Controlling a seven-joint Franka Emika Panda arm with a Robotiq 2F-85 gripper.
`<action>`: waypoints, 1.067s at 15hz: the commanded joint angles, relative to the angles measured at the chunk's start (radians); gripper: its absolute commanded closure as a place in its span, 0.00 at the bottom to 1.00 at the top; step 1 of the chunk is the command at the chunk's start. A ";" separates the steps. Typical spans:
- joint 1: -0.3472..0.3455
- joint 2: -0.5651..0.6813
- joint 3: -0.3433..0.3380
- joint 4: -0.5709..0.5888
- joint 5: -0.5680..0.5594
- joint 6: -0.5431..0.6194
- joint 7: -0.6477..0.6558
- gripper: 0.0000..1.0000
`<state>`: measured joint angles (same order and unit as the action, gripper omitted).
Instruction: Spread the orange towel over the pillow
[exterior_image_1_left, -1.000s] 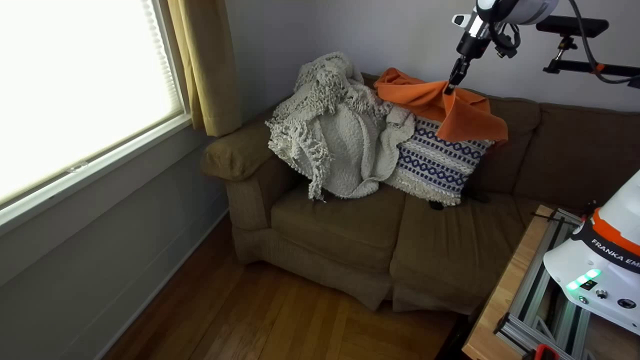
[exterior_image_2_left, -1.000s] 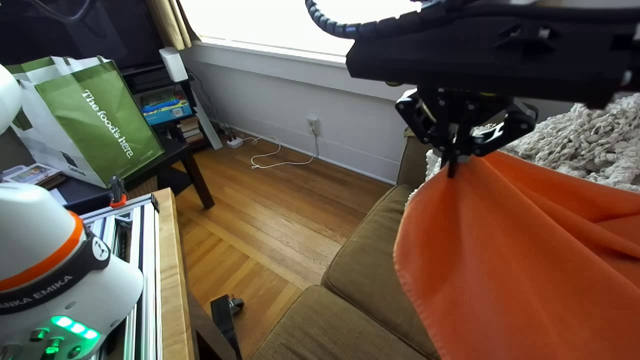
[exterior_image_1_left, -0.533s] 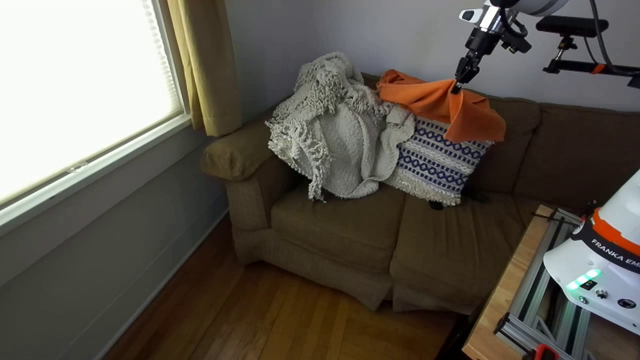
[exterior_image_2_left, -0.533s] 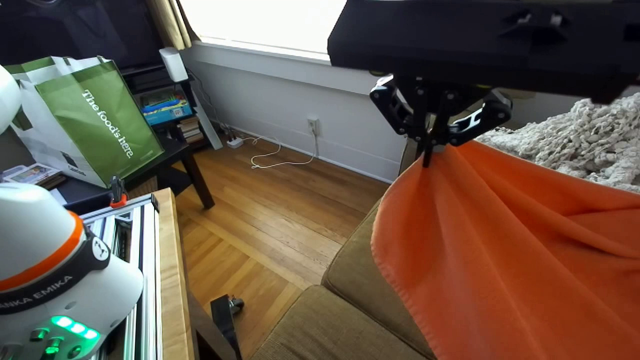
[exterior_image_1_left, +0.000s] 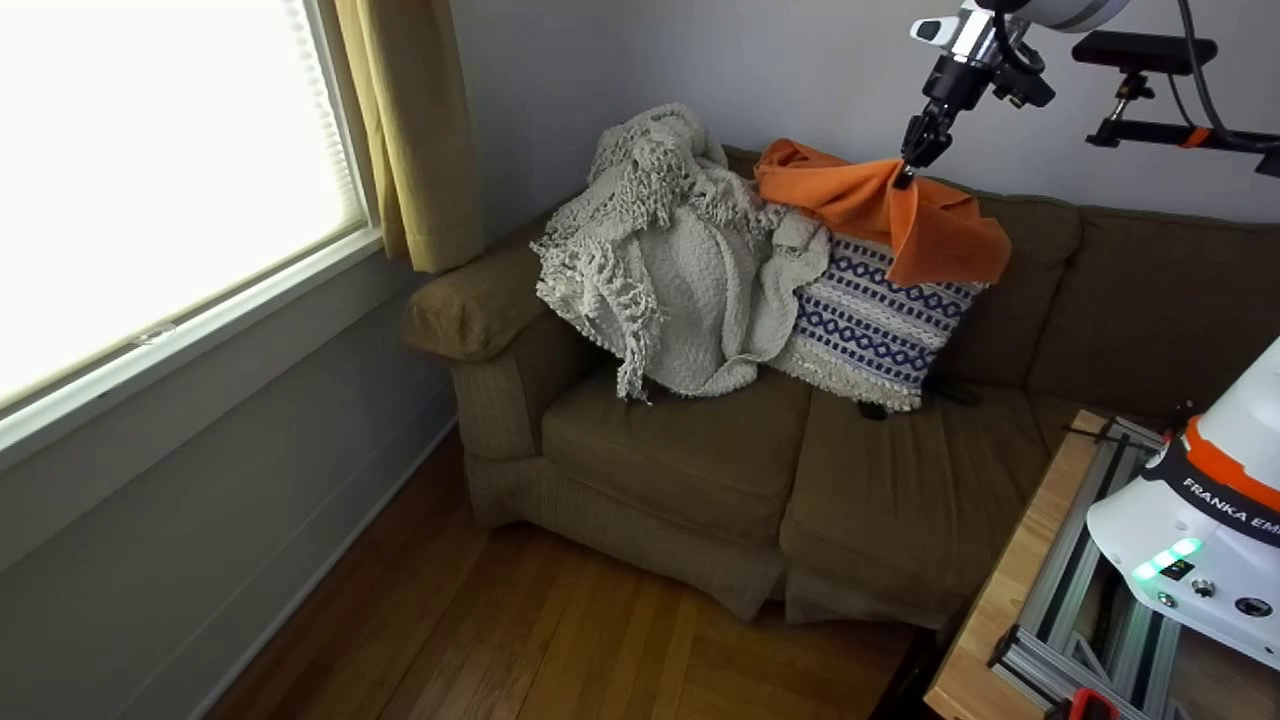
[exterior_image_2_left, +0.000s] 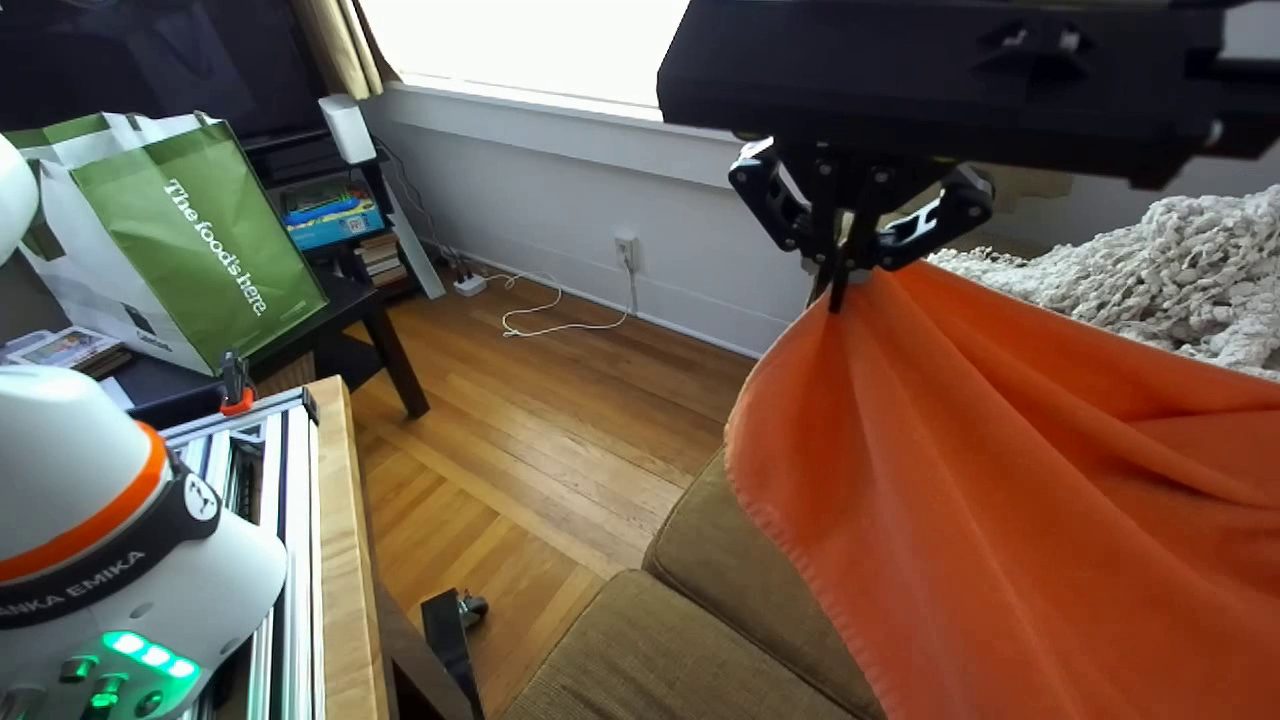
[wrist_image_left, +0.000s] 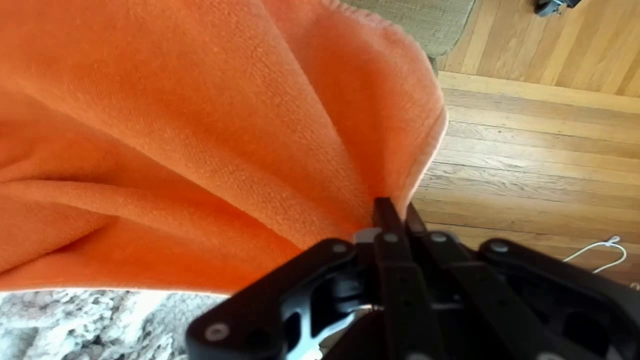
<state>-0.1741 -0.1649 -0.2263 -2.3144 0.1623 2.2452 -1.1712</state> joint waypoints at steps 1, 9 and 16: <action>0.057 -0.053 0.003 -0.026 0.104 -0.057 -0.090 0.99; 0.115 -0.053 0.037 -0.033 0.150 -0.151 -0.168 0.72; 0.096 -0.055 0.064 -0.058 0.024 -0.036 -0.129 0.27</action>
<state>-0.0638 -0.1901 -0.1707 -2.3416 0.2592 2.1408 -1.3217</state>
